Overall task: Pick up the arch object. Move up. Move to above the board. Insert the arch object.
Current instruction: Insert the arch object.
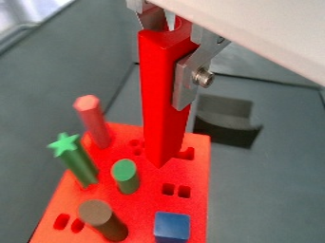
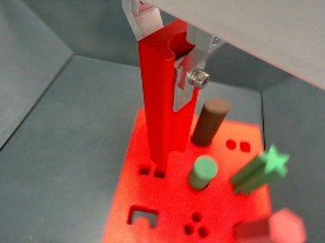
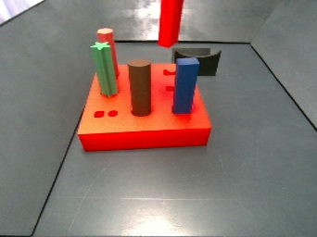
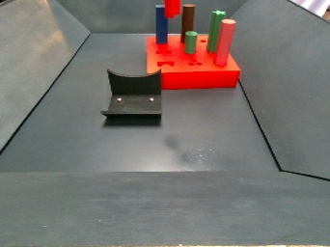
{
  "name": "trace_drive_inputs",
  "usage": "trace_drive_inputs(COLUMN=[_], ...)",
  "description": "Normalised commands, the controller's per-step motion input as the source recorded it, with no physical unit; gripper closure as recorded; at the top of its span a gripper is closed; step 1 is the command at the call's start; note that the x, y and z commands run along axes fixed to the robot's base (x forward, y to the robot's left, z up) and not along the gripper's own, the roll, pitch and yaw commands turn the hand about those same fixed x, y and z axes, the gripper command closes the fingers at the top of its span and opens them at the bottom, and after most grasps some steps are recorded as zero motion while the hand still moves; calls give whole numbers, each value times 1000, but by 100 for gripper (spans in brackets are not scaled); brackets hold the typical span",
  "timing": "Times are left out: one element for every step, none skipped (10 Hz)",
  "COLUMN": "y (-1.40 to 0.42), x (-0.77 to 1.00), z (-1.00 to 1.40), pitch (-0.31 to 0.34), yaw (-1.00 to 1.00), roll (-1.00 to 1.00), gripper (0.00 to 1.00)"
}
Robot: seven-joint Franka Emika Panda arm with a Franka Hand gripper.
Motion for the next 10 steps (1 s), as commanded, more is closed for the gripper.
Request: trace_drive_inputs(y=[197, 171, 149, 157, 283, 343, 440, 469, 557, 594], x=[146, 120, 80, 83, 83, 54, 0, 0, 0, -103], z=[-409, -394, -380, -320, -54, -20, -100, -109, -189, -194], pitch=[0, 0, 0, 0, -97, -189, -226, -223, -183, -179], yaw=[-869, -891, -914, -886, -714, -529, -343, -314, -231, -177], roll=[0, 0, 0, 0, -20, -141, -204, -209, -189, -196], gripper=[100, 100, 100, 100, 100, 100, 100, 100, 100, 100])
